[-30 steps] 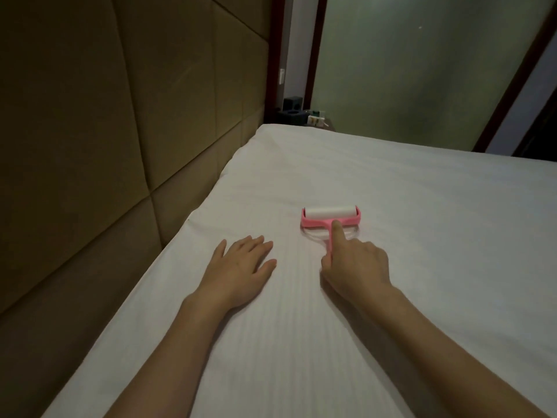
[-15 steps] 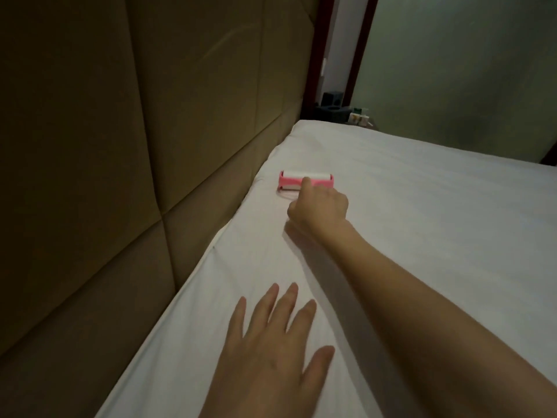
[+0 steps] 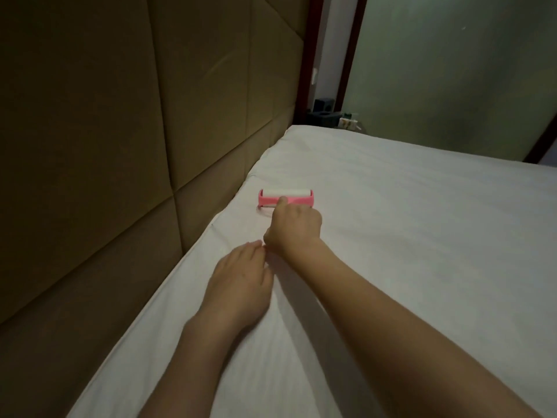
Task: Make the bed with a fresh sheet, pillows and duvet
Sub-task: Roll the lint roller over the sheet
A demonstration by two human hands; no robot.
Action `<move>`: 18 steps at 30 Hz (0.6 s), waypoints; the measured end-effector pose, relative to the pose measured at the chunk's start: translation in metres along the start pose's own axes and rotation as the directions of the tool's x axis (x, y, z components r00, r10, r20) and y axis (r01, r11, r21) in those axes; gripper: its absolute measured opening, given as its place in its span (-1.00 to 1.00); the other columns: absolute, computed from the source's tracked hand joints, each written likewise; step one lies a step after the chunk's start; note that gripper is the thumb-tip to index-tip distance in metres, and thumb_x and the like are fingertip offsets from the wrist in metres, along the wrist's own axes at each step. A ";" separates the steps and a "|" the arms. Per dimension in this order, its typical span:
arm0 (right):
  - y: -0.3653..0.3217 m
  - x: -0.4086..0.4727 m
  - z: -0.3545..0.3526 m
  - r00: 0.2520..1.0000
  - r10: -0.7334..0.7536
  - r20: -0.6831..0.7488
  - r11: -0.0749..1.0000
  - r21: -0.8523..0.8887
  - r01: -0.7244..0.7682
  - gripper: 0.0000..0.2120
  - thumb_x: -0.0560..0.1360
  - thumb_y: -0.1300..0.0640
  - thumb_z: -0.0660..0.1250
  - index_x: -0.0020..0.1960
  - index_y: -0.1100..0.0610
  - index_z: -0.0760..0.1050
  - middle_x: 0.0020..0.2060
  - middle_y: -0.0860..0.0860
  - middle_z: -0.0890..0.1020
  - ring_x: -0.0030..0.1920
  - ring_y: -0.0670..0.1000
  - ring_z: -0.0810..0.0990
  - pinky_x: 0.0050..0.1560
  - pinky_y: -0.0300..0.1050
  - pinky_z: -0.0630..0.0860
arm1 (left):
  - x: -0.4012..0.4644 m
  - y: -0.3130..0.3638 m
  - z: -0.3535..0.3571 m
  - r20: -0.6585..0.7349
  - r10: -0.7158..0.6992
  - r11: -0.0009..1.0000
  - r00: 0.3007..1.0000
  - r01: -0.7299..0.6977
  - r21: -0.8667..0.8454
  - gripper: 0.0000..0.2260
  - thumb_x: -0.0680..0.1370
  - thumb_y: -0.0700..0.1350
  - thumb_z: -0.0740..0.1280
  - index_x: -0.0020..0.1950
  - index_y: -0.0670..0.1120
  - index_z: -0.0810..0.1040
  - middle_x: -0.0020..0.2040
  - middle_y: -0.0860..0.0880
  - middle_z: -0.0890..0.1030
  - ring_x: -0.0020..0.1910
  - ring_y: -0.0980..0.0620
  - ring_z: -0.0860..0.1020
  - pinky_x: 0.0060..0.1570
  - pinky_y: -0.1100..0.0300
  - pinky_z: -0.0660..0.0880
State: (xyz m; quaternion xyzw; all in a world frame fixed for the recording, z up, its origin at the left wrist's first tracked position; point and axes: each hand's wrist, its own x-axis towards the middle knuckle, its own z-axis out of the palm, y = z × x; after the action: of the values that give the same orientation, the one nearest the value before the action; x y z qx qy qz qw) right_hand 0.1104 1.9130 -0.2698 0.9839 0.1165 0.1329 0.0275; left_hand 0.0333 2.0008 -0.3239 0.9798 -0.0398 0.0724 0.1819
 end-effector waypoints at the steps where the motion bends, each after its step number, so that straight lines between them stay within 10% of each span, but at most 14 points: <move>1: 0.001 -0.020 -0.007 1.000 -0.003 0.010 1.000 0.031 0.003 -0.69 0.55 0.13 0.20 0.27 0.18 0.35 0.11 0.09 0.55 0.12 0.13 0.56 -0.14 -0.15 0.30 | 0.001 -0.001 -0.002 -0.036 -0.015 1.000 0.999 0.016 0.017 -0.64 0.65 -0.04 0.03 0.42 -0.04 0.34 0.43 -0.01 0.36 0.36 0.01 0.34 0.33 0.12 0.25; 5: 0.012 -0.105 -0.036 0.998 -0.026 0.050 0.987 0.157 0.018 -0.60 0.52 0.07 0.21 0.33 0.14 0.28 0.12 0.13 0.57 0.11 0.17 0.55 -0.13 -0.12 0.28 | -0.008 0.012 -0.025 -0.095 -0.185 0.981 0.978 0.178 -0.078 -0.63 0.66 0.04 0.01 -0.01 -0.11 0.55 0.07 -0.11 0.60 -0.05 -0.07 0.51 -0.09 0.11 0.39; 9: 0.025 -0.184 -0.063 0.996 -0.070 0.056 0.976 0.210 0.057 -0.64 0.59 -0.01 0.09 0.33 0.09 0.25 0.11 0.11 0.58 0.08 0.17 0.54 -0.15 -0.10 0.25 | -0.061 0.055 -0.047 0.100 -0.243 0.894 0.965 0.263 -0.362 -0.29 0.60 0.29 -0.14 -0.21 -0.10 0.66 -0.24 -0.07 0.67 -0.19 -0.04 0.62 -0.04 0.12 0.52; 12: 0.020 -0.228 -0.087 0.994 -0.032 0.109 0.940 0.340 -0.007 -0.71 0.61 0.02 0.06 0.29 0.09 0.24 0.10 0.11 0.58 0.02 0.17 0.52 -0.16 -0.07 0.24 | -0.128 0.093 -0.062 0.442 -0.208 0.527 0.873 0.481 -0.701 -0.32 0.55 0.36 -0.07 0.09 -0.11 0.62 -0.03 -0.16 0.67 -0.10 -0.08 0.65 -0.25 0.17 0.56; 15: 0.000 -0.262 -0.108 0.986 -0.082 0.146 0.919 0.393 0.018 -0.73 0.61 0.05 0.08 0.27 0.10 0.21 0.12 0.11 0.56 -0.03 0.15 0.50 -0.15 -0.08 0.25 | -0.190 0.101 -0.063 0.420 -0.214 0.154 0.882 0.455 -0.877 -0.52 0.61 0.19 0.05 0.34 -0.09 0.46 0.26 -0.14 0.57 0.22 -0.15 0.54 -0.16 0.15 0.54; 18: -0.022 -0.293 -0.127 0.960 -0.223 0.170 0.905 0.401 0.140 -0.68 0.64 0.00 0.01 0.32 0.13 0.22 0.10 0.07 0.53 -0.03 0.10 0.52 -0.18 -0.12 0.30 | -0.244 0.093 -0.071 0.384 -0.171 -0.056 0.907 0.380 -0.923 -0.62 0.63 0.09 0.06 0.07 -0.02 0.63 -0.09 0.01 0.71 -0.11 0.09 0.67 -0.34 0.21 0.57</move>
State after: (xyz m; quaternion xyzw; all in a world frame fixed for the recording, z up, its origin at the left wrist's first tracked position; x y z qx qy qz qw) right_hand -0.2032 1.8677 -0.2245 0.9633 0.2282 -0.0012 -0.1417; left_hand -0.2262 1.9524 -0.2636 0.5555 0.1065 -0.0882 0.8200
